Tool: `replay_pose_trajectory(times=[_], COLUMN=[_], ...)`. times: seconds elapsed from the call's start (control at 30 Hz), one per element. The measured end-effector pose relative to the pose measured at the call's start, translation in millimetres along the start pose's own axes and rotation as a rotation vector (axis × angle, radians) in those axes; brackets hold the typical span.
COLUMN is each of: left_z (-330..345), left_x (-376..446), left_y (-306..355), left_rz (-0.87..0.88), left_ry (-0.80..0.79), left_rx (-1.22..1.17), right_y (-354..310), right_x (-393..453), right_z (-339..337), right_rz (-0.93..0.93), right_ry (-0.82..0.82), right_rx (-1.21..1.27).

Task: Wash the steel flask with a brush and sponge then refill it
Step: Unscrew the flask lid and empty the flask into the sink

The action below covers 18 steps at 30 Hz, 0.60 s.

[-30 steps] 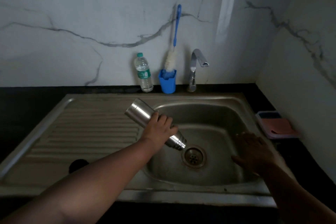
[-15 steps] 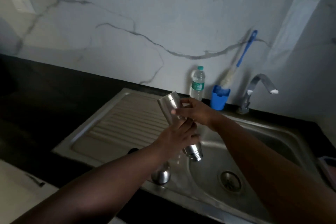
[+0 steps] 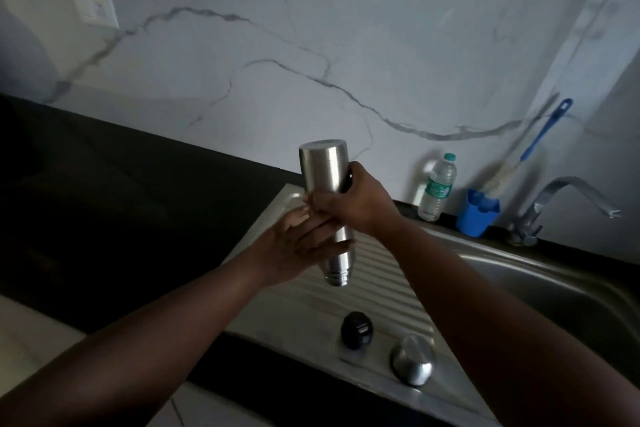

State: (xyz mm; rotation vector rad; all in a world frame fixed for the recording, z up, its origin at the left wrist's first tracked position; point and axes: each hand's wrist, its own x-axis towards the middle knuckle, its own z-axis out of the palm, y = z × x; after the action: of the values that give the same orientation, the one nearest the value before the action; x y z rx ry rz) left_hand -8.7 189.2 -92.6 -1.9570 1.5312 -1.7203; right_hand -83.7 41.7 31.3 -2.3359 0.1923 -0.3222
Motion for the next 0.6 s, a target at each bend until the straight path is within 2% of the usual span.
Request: replay_pose_trajectory(times=[0.1, 0.3, 0.43, 0.5, 0.6], left_z=[-11, -11, -5, -3, -1], left_x=[-52, -95, -92, -92, -101], left_y=[-6, -9, -11, -13, -15], left_rz=[-0.209, -0.751, -1.105, -1.147, -1.059], left_ry=[0.012, -0.309, -0.327, -0.377, -0.463], left_rx=[-0.282, -0.599, -0.711, -0.734, -0.733], right_y=[-11, -10, -4, -3, -3], right_x=[-11, -30, -37, -40, -42], right_z=[25, 66, 87, 94, 104], right_rz=[0.009, 0.040, 0.060, 0.069, 0.082], right_ry=[0.025, 0.076, 0.055, 0.053, 0.054], right_rx=[0.028, 0.161, 0.180, 0.192, 0.208])
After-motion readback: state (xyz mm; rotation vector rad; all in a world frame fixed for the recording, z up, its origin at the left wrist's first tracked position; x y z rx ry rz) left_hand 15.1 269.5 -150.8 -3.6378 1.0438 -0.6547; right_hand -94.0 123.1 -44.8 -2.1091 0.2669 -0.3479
